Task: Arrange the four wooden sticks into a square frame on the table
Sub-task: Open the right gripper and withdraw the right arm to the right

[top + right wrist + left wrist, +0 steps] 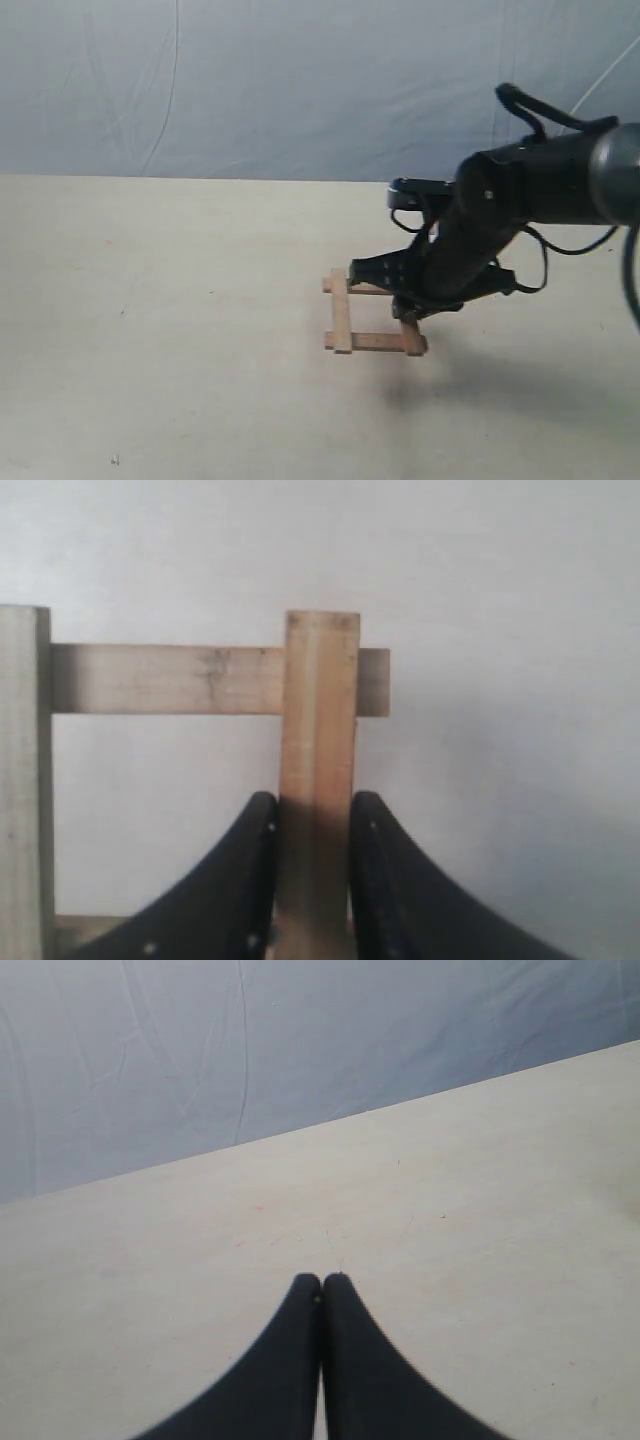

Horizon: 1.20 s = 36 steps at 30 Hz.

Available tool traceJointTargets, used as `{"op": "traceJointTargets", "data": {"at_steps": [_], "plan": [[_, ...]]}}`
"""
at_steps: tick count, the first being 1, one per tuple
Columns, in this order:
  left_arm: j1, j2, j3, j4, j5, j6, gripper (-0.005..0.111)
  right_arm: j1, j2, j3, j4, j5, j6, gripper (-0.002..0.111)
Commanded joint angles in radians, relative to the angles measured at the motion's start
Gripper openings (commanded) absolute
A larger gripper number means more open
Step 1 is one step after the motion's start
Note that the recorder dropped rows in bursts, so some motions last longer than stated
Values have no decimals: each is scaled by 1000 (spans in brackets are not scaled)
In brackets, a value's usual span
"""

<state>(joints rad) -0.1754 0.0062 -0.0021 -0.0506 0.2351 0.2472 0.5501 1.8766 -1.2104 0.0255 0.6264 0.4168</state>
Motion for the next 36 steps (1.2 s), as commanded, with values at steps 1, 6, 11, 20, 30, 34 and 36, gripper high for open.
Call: {"op": "traceJointTargets", "data": {"at_steps": [1,6,11,20,30,34,36], "plan": [[4,-6,2,4,4,-1,0,82,160,-197,-5,87,51,-1],[4,-6,2,4,4,-1,0,98,310,-387,-103,200,185,-1],[4,-6,2,4,4,-1,0,103,369,-429,-112,209,216,-1],[4,-6,2,4,4,-1,0,94,310,-431,-110,201,216,44],[4,-6,2,4,4,-1,0,-208,47,-116,-62,200,-106,-1],[4,-6,2,4,4,-1,0,-401,-156,218,-41,-16,-184,-1],[4,-6,2,4,4,-1,0,-462,-262,329,-41,-127,-182,-1]]}}
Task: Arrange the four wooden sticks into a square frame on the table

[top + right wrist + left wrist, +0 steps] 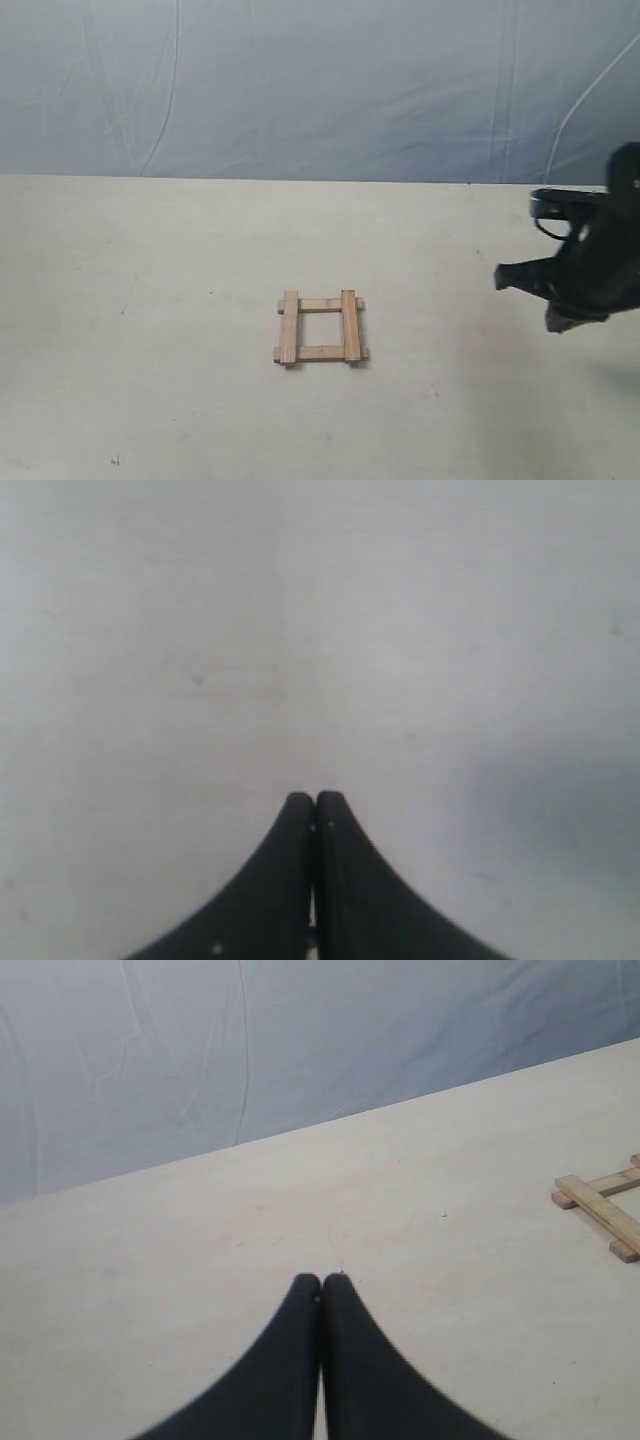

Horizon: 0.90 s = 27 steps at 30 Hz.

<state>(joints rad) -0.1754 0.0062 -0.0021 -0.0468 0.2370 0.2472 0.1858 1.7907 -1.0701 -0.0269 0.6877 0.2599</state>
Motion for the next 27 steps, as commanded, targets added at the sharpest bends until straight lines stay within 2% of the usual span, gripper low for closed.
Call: {"op": "traceJointTargets", "data": {"at_steps": [1,6,9,14,18,23,25,27], "plan": [[4,-6,2,0,2,-1,0,-124,-236,244,12,-236,-23,-1],[4,-6,2,0,2,-1,0,-186,-584,475,-38,-388,-23,-1],[4,-6,2,0,2,-1,0,-186,-728,559,-50,-380,-21,-1],[4,-6,2,0,2,-1,0,-186,-981,636,-287,-263,-21,-1],[4,-6,2,0,2,-1,0,-185,-1205,699,-285,-258,-21,-1],[4,-6,2,0,2,-1,0,-186,-1497,877,-299,-320,-21,-1],[4,-6,2,80,-7,4,0,-186,-1591,962,-261,-431,-21,-1],[4,-6,2,232,-30,4,0,-185,-1657,1021,-218,-512,-21,-1]]}}
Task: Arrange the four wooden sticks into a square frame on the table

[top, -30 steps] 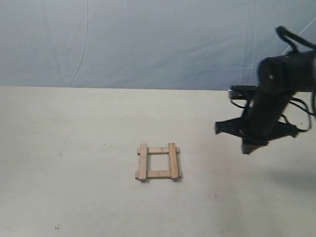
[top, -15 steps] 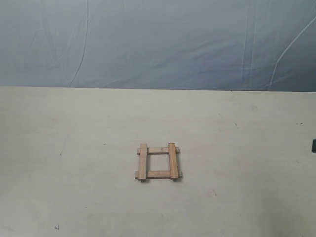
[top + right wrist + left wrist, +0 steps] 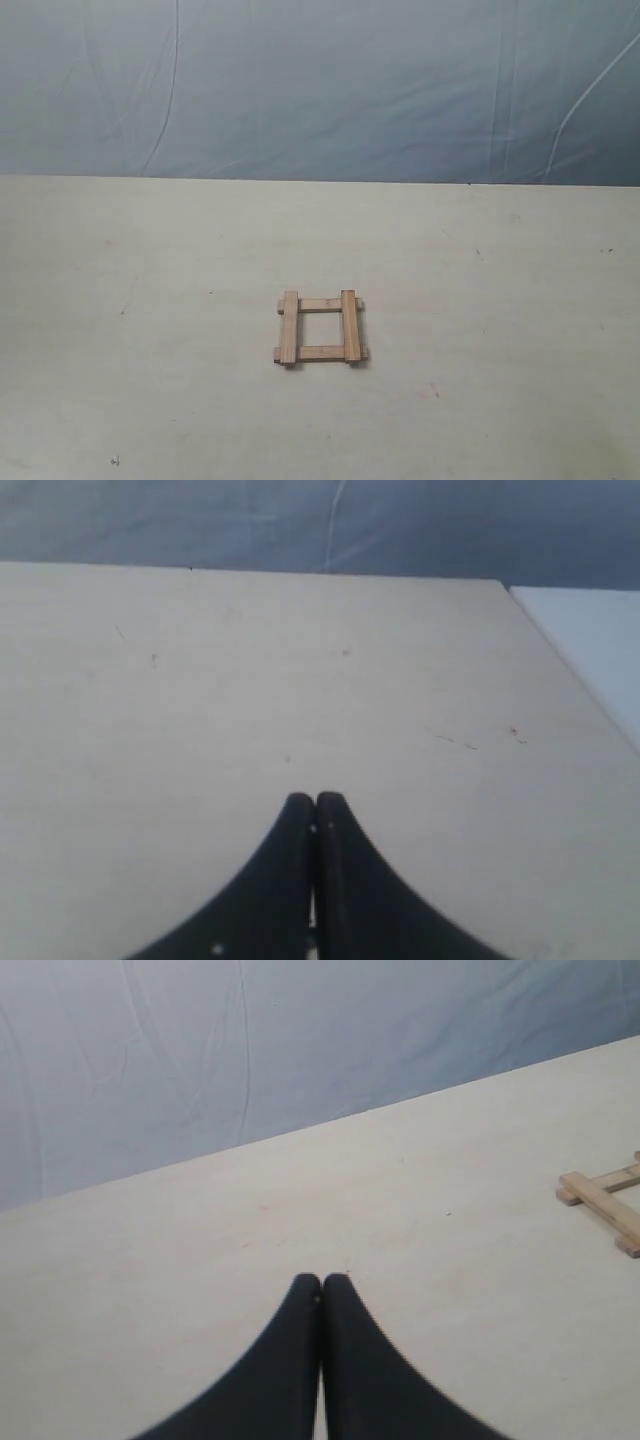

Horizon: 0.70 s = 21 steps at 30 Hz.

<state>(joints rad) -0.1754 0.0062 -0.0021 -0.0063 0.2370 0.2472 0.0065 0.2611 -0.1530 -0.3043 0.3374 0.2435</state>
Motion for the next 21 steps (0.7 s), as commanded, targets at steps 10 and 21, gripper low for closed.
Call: {"op": "traceJointTargets", "data": {"at_steps": [10,21], "plan": [[106,-6,2,111,-43,-117,0,-24,-261,153,87,-4,-5,-1],[113,-6,2,-196,42,-117,0,-25,-261,153,153,-5,-104,-1]]}}
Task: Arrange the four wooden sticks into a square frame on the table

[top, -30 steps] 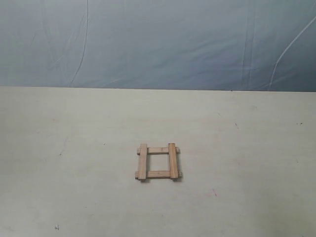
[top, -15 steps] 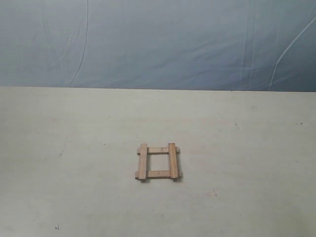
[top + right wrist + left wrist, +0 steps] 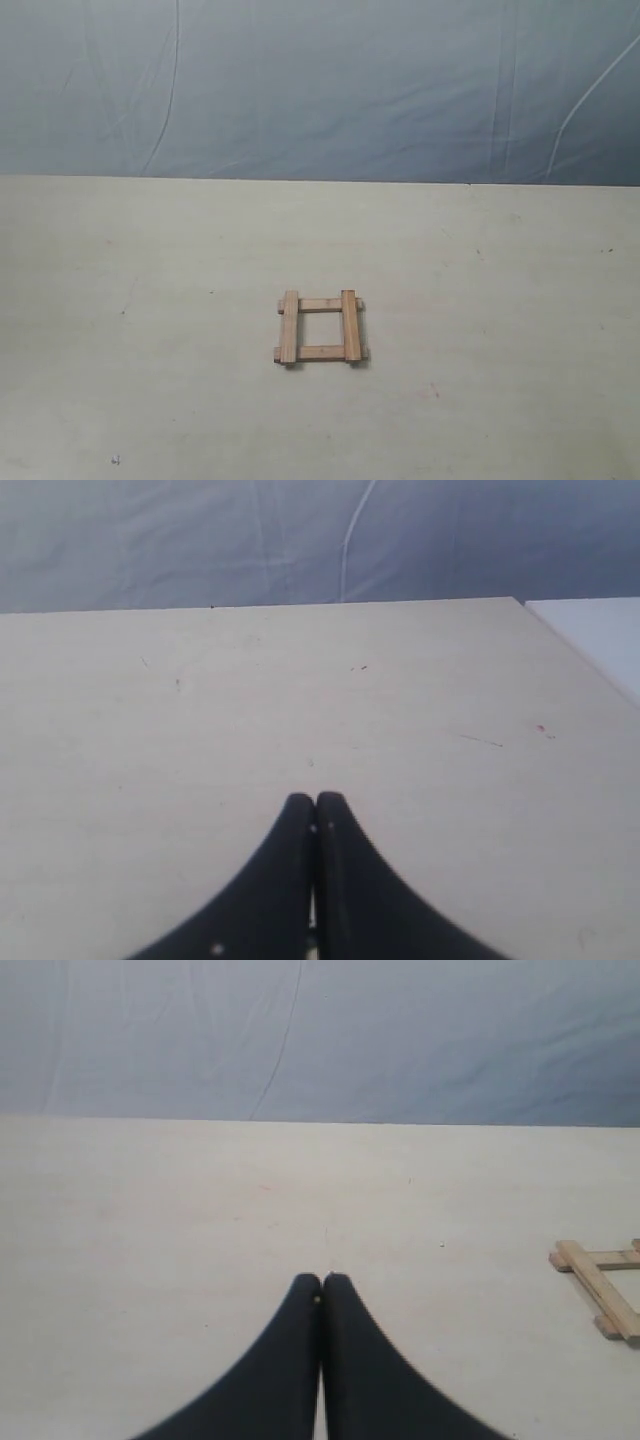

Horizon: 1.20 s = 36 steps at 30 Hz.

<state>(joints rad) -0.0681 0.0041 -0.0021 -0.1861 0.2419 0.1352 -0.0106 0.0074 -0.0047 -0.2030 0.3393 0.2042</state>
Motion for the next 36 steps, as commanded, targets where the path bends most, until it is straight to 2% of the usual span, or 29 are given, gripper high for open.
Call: {"op": "traceJointTargets", "data": {"at_steps": [1,8,36], "plan": [[6,-4,2,-10,60,-5,0,-8,-7,5,65,-6,-77,-1],[6,-4,2,48,74,-27,0,-8,-7,5,112,-6,-150,-1],[6,-4,2,48,74,-23,0,-9,-7,5,147,-35,-148,-1]]}}
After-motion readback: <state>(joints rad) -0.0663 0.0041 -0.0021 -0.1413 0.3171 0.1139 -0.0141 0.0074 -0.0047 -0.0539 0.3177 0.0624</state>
